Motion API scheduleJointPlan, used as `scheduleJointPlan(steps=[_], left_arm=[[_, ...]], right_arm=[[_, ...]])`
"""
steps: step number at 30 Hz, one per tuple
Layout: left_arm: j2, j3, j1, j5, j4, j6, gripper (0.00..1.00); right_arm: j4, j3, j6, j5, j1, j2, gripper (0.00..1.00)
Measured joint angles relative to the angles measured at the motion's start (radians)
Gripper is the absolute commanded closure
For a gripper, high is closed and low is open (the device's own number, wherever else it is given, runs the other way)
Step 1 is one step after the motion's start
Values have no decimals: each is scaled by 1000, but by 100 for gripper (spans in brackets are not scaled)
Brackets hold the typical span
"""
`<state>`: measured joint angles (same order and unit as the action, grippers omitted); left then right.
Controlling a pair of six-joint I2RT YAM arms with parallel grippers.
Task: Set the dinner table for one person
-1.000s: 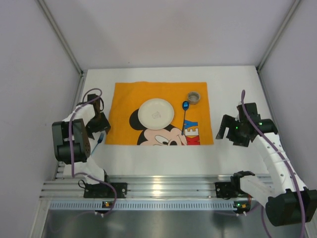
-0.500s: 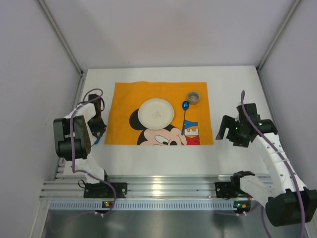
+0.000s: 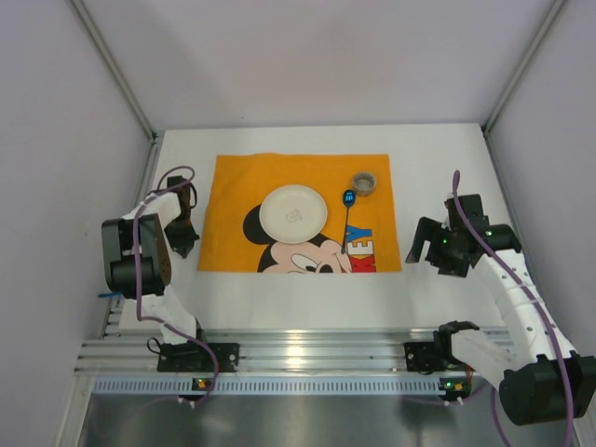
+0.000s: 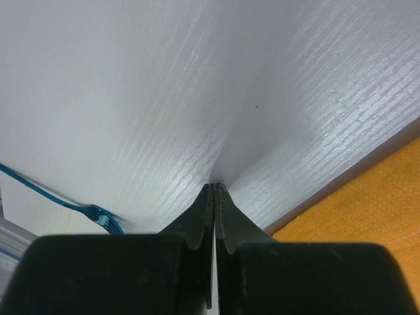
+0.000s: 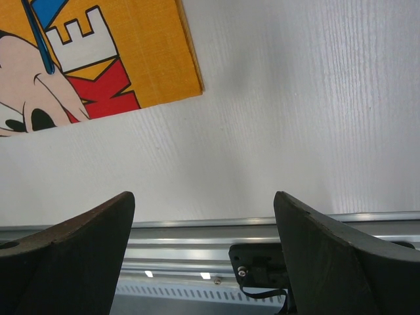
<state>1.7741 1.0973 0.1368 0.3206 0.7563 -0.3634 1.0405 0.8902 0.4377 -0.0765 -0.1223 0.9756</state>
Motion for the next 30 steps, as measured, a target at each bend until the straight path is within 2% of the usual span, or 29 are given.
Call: scheduleJointPlan(steps=[4,5,6,7,10,13,16,24,30], left_arm=[[0,15,2,-28,4,-2,99],[-2,23,2,-27,8,-5,86],[-9,29,2,-23,10,-6,68],[-24,31,2,-18,10,-12,31],[-113,30,17,-1,19,-60,5],[-217,27,64,12,16,-111,5],[-290,-2,162,3,7,-152,6],[-272,-198,547,-137,-14,-205,14],[-270,-263,588,-190,-68,-229,18]], right_arm=[[0,0,0,0,0,0,13],[0,0,0,0,0,0,13],[0,0,0,0,0,0,13],[0,0,0,0,0,0,12],[0,0,0,0,0,0,12],[0,0,0,0,0,0,13],[-1,0,0,0,0,2,12],[0,0,-1,-1,-4,19,12],[0,0,-2,0,-9,41,13]])
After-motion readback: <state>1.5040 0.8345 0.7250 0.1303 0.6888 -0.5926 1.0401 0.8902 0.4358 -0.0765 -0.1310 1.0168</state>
